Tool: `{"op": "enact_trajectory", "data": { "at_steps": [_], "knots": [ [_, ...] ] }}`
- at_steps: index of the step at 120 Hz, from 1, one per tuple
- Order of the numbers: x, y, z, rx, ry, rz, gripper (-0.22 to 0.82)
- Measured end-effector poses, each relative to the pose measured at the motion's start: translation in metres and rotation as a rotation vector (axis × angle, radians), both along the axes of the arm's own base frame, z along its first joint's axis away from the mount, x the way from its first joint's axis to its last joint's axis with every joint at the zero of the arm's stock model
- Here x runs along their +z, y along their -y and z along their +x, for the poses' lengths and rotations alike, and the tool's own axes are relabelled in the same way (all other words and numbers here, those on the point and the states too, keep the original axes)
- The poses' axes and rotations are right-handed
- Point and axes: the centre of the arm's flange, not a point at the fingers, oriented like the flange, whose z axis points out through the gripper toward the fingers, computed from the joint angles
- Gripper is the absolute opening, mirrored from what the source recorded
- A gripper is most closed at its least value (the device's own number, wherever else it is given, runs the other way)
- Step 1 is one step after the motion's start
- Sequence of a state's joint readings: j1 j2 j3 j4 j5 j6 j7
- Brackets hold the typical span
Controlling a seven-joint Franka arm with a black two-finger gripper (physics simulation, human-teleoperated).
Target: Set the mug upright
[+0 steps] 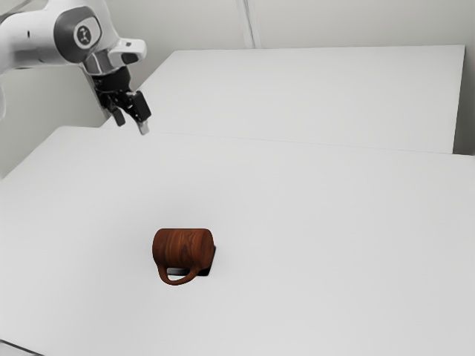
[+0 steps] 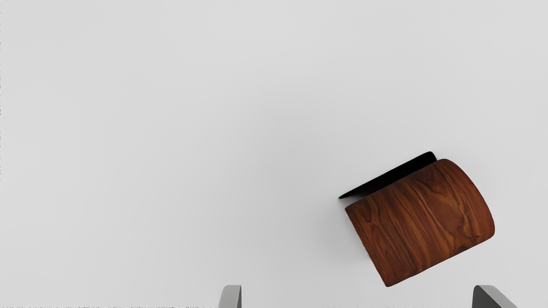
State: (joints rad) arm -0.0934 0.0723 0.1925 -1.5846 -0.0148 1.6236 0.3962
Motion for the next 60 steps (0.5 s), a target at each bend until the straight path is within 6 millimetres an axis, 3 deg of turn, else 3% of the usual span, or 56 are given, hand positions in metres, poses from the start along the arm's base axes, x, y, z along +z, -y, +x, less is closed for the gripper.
{"op": "enact_trajectory", "data": {
  "at_steps": [22,36,52,60],
  "knots": [
    [-0.012,-0.021,-0.007,0.057,-0.029,-0.055,0.59],
    [-0.017,-0.035,-0.05,0.105,-0.06,-0.172,0.59],
    [-0.071,-0.084,-0.095,0.235,-0.138,-0.401,0.59],
    [-0.099,-0.096,-0.111,0.273,-0.17,-0.502,0.59]
  ]
}}
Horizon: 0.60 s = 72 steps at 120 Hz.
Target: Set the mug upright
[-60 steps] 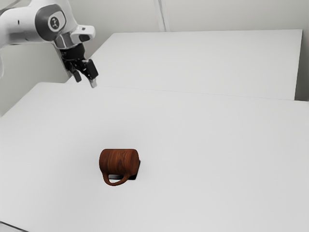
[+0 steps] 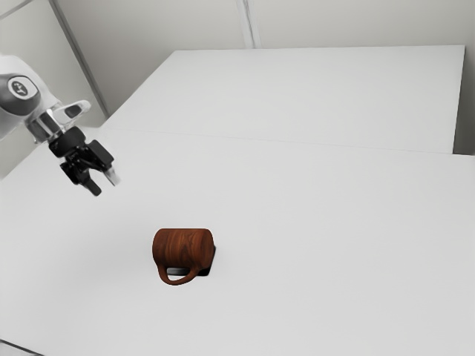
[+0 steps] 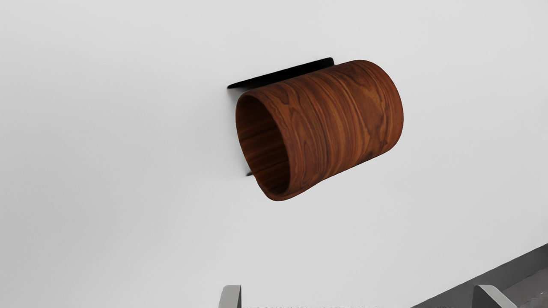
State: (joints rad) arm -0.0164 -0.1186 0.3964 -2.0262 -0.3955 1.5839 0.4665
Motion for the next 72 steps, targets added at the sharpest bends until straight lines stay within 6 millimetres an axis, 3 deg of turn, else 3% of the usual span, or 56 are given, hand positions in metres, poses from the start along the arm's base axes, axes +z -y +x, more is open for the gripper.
{"op": "enact_trajectory", "data": {
  "at_steps": [22,34,72],
  "knots": [
    [-0.063,0.006,-0.031,0.017,-0.034,-0.171,0.59],
    [-0.083,0.007,-0.038,0.016,-0.026,-0.211,0.59],
    [-0.136,0.012,-0.03,0.059,0.046,-0.267,0.59]
  ]
}}
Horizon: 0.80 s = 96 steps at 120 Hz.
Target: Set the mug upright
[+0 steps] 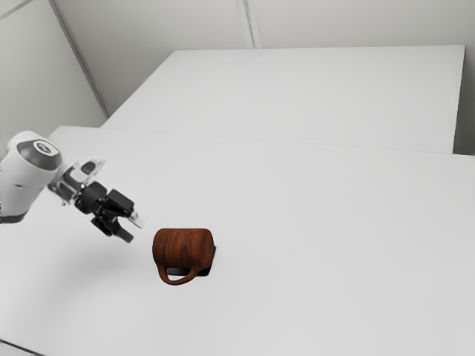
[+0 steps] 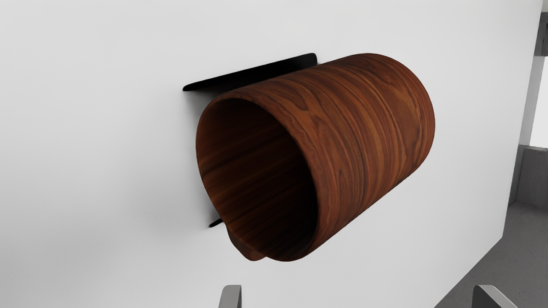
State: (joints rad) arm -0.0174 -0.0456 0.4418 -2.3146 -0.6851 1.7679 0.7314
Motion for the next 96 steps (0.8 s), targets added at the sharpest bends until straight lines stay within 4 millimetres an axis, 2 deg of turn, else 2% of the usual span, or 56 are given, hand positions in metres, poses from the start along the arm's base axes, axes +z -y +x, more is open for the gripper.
{"op": "enact_trajectory", "data": {
  "at_steps": [38,53,75,96],
  "knots": [
    [-0.04,0.026,0.007,0.039,0.039,-0.026,0.59],
    [-0.049,0.037,0.007,0.038,0.043,-0.042,0.59],
    [-0.049,0.048,0.011,0.033,0.07,-0.056,0.54],
    [-0.041,0.054,0.017,0.03,0.108,-0.057,0.38]
  ]
}}
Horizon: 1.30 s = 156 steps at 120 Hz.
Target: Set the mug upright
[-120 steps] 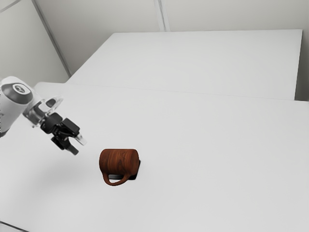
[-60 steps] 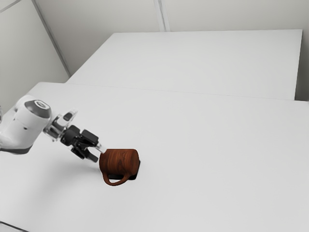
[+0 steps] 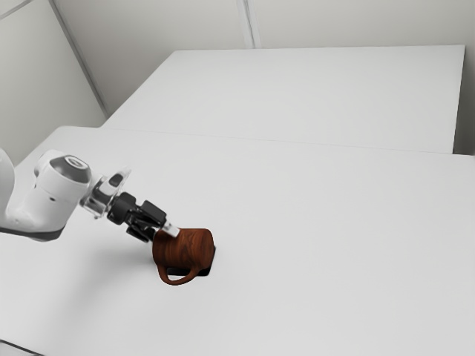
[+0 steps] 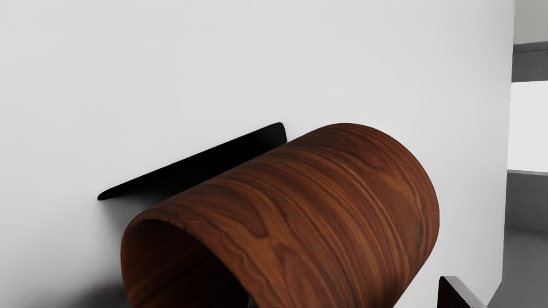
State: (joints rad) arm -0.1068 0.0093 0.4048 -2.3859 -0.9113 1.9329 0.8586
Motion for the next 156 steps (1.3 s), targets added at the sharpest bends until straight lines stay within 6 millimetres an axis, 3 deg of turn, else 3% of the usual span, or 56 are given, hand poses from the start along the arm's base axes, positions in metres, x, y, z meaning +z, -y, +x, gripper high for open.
{"op": "enact_trajectory", "data": {
  "at_steps": [21,55,71,89,111,132,144,156],
  "knots": [
    [0.009,0.006,0.006,0.0,0.035,-0.001,0.28],
    [0.02,0.016,0.017,0.017,0.068,-0.011,0.23],
    [0.025,0.026,0.019,0.017,0.064,-0.021,0.06],
    [0.034,0.052,0.021,-0.02,0.056,-0.028,-0.08],
    [0.039,0.094,0.021,-0.084,0.037,-0.032,-0.14],
    [0.043,0.086,0.021,-0.053,0.019,-0.025,-0.17],
    [0.065,0.086,0.028,-0.075,0.054,0.019,-0.17],
    [0.097,0.105,0.045,-0.206,0.119,0.174,-0.18]
  ]
}}
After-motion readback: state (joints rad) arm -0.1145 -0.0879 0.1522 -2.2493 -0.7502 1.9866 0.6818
